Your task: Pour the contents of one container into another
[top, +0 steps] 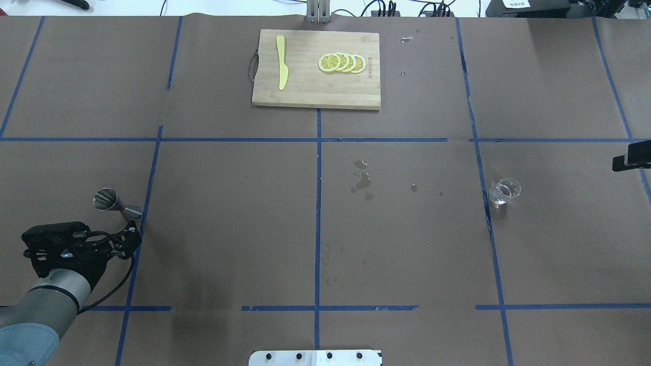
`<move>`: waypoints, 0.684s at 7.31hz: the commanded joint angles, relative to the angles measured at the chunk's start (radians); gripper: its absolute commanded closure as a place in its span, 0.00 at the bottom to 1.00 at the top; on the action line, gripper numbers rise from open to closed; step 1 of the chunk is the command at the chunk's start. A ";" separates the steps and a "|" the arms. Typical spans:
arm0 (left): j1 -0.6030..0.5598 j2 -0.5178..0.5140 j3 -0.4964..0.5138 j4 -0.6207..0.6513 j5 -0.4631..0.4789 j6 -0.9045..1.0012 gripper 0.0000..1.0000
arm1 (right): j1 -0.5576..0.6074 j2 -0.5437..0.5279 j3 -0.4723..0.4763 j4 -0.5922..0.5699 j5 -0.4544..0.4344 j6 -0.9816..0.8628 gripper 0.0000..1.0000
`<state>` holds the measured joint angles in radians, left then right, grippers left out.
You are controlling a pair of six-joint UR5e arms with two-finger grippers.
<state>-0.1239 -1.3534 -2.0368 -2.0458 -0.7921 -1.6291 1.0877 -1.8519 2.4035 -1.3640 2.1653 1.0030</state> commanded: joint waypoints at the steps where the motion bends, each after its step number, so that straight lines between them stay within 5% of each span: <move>1: -0.002 -0.027 0.058 0.002 0.083 -0.020 0.06 | -0.078 -0.047 0.014 0.075 -0.062 0.046 0.00; 5: -0.002 -0.068 0.124 0.001 0.183 -0.020 0.13 | -0.253 -0.059 0.052 0.075 -0.223 0.177 0.00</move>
<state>-0.1257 -1.3943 -1.9401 -2.0442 -0.6437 -1.6494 0.8710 -1.9078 2.4500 -1.2890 1.9751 1.1549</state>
